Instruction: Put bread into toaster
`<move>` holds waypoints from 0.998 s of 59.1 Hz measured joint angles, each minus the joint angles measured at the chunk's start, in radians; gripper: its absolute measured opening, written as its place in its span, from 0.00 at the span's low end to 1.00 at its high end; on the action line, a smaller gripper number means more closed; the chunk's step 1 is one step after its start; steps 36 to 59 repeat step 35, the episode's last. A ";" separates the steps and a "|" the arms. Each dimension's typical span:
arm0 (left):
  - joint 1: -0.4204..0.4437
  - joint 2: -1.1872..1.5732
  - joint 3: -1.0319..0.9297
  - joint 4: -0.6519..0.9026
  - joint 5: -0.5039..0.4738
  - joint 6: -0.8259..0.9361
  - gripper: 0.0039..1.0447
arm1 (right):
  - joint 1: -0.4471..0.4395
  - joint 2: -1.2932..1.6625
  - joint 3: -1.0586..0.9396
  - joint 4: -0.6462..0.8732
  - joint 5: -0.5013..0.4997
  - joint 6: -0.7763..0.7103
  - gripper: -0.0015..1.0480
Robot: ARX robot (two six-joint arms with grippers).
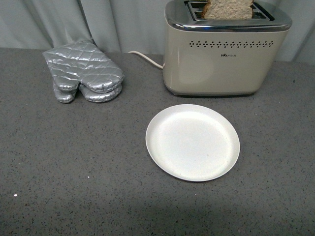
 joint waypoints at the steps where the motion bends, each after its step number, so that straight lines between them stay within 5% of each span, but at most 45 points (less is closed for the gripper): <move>1: 0.000 0.000 0.000 0.000 0.000 0.000 0.94 | 0.000 0.000 0.000 0.000 0.000 0.000 0.20; 26: 0.000 0.000 0.000 0.000 0.000 0.000 0.94 | 0.000 0.000 0.000 0.000 0.000 0.001 0.92; 59: 0.000 0.000 0.000 0.000 0.000 0.000 0.94 | 0.000 0.000 0.000 0.000 0.000 0.003 0.91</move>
